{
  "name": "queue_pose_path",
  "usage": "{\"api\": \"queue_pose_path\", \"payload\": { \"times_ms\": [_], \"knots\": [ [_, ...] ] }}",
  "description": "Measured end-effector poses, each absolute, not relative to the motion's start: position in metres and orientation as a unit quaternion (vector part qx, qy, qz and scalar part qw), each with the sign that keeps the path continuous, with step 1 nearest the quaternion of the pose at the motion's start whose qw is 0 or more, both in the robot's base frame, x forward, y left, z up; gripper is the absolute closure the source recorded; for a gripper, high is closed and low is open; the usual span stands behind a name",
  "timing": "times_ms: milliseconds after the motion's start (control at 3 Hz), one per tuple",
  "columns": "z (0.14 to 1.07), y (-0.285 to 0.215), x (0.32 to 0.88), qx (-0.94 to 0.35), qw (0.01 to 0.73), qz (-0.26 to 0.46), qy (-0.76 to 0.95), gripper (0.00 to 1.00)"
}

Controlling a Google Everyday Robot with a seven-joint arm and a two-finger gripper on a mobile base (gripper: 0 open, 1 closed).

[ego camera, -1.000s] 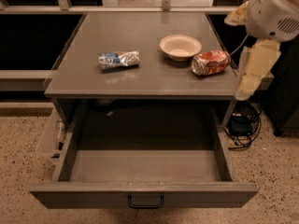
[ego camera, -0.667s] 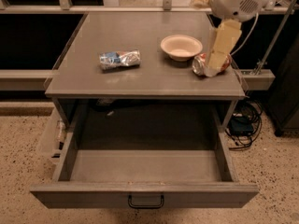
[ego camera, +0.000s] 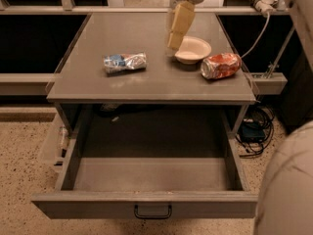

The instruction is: Place redbull can into top drawer

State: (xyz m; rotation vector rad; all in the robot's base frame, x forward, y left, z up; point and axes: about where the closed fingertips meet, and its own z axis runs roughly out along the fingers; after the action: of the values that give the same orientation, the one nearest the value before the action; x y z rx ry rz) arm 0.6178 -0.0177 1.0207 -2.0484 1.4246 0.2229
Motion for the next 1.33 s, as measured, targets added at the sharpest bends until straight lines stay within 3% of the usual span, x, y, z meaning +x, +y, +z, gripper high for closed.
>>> {"api": "queue_pose_path", "payload": {
  "times_ms": [667, 1333],
  "knots": [
    [1.015, -0.023, 0.629, -0.756, 0.323, 0.076, 0.564, 0.00],
    [0.985, 0.002, 0.681, -0.743, 0.360, 0.111, 0.553, 0.00]
  ]
}}
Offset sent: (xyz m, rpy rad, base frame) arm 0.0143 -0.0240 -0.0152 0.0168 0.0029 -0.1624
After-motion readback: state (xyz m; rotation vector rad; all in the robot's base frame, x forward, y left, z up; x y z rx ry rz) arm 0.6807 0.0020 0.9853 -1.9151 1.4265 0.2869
